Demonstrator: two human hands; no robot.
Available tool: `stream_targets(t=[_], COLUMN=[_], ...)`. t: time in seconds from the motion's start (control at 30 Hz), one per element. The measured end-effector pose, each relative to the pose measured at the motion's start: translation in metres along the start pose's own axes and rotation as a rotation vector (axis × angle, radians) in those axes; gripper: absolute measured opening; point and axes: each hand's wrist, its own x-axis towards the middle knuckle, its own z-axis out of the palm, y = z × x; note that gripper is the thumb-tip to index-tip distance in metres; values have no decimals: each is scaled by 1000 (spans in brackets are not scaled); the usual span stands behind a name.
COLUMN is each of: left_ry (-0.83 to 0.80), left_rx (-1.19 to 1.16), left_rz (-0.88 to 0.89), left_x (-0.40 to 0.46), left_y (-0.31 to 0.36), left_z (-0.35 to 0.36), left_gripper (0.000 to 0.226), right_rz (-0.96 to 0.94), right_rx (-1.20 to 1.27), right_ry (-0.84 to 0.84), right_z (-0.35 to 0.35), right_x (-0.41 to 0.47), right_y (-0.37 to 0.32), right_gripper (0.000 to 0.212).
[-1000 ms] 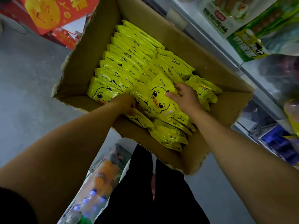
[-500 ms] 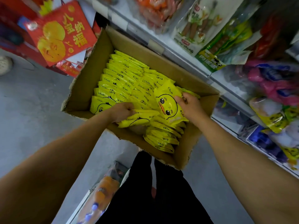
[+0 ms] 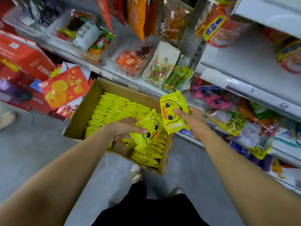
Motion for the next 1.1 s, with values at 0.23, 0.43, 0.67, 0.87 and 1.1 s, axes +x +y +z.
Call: stream_targets(t=[0.23,0.43,0.67,0.87,1.1], left_ry=[95,-26,-130,-175,-165], left_rx=[239,224,284,444,606], left_rz=[163,330,622,709,825], left_x=[-53,-91,-128,-150,-156], left_y=[54,99,167,239,337], left_z=[82,193,326,413,481], left_gripper=[99,66,26,25,29], right_rz=[-195,-357,-603,-693,-785], right_rx=[-43,-17,54,166,210], right_ry=[9,57,217,311,420], right_z=[-91,-211,-345,-437,-529], right_x=[-60,-130,-210,-255,-256], right_y=[-37,-72,-110,-142,-178], right_gripper=[23,29,20,23,17])
